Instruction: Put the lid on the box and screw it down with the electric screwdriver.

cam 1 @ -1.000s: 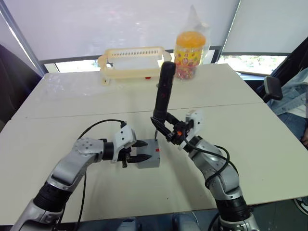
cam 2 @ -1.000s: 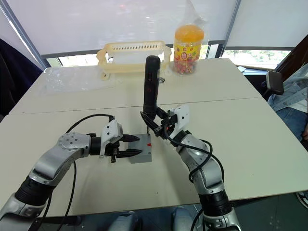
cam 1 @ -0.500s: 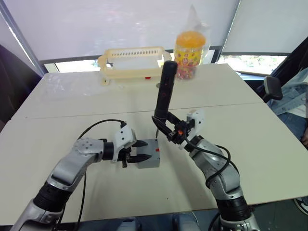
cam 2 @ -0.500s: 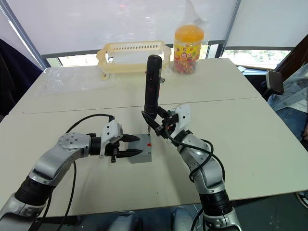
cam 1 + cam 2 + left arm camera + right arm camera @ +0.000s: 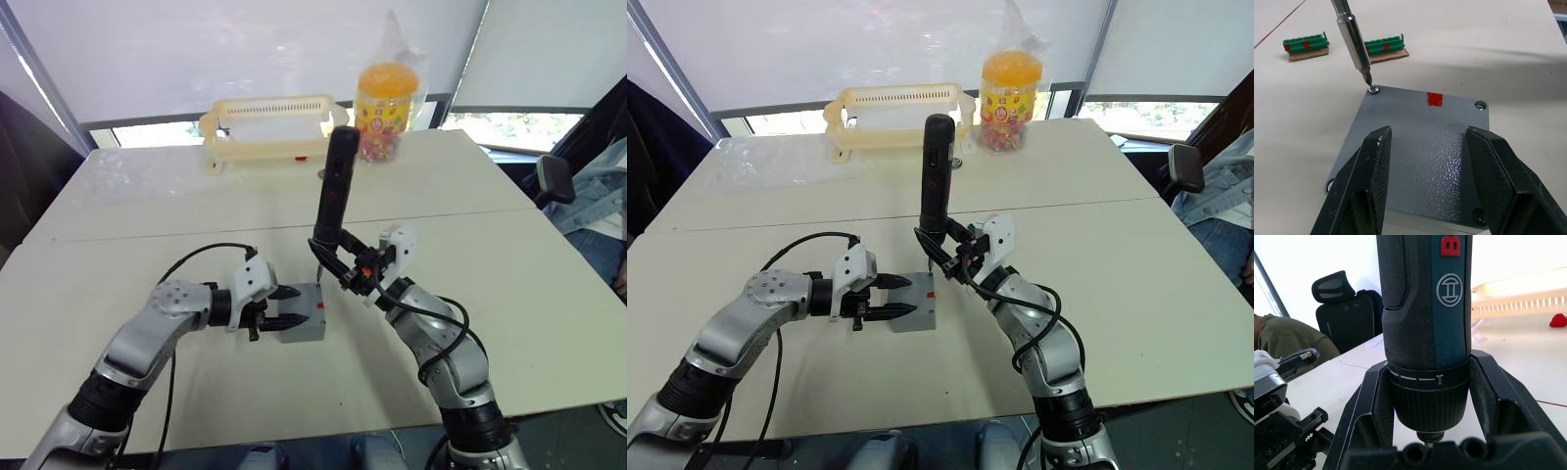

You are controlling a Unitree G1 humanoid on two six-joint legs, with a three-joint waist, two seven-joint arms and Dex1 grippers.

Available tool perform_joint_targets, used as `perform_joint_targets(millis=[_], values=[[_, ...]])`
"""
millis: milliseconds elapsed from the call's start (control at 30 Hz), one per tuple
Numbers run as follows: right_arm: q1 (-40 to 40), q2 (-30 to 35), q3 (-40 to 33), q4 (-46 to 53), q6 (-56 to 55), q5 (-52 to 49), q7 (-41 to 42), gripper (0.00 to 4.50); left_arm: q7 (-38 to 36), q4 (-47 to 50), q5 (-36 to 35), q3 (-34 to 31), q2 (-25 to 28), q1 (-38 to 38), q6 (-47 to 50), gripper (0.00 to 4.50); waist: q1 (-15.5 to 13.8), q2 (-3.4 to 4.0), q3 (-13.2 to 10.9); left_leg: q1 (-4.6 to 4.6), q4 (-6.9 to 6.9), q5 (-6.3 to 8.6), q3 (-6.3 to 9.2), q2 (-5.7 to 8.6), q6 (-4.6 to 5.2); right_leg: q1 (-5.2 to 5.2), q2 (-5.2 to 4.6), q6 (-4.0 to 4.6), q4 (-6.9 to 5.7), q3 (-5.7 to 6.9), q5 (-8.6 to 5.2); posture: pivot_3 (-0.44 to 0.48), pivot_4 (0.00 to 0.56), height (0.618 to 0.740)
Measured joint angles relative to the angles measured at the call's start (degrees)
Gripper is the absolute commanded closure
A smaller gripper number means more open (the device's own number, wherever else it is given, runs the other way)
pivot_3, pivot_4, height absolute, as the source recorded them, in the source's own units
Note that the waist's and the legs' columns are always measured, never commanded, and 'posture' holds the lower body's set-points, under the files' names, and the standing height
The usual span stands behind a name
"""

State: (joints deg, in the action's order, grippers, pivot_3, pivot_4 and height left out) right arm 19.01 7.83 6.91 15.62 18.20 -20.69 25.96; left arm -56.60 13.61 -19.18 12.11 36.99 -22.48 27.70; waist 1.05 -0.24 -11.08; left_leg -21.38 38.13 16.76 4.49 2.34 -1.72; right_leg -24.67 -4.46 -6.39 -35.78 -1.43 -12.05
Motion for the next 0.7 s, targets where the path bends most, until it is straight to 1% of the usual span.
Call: perform_joint_targets(millis=[267, 700], values=[[0.6, -0.2, -0.4, 0.4, 0.3, -0.2, -0.9, 2.76, 0.0, 0.0, 0.0, 0.0, 0.0, 0.2, -0.5, 2.07, 0.0, 0.00, 0.0, -0.01, 0.00, 0.00, 0.01, 0.00, 0.00, 0.00, 0.00, 0.00, 0.01, 0.00, 0.00, 0.000, 0.150, 0.740], [-1.3, -0.7, 1.0, 2.7, 2.2, -0.8, -1.8, 2.76, 0.2, 0.0, 0.0, 0.0, 0.0, 0.2, -0.5, 2.07, 0.0, 0.00, 0.0, -0.01, 0.00, 0.00, 0.01, -0.01, 0.00, 0.00, 0.00, 0.00, 0.02, 0.00, 0.00, 0.000, 0.150, 0.740]])
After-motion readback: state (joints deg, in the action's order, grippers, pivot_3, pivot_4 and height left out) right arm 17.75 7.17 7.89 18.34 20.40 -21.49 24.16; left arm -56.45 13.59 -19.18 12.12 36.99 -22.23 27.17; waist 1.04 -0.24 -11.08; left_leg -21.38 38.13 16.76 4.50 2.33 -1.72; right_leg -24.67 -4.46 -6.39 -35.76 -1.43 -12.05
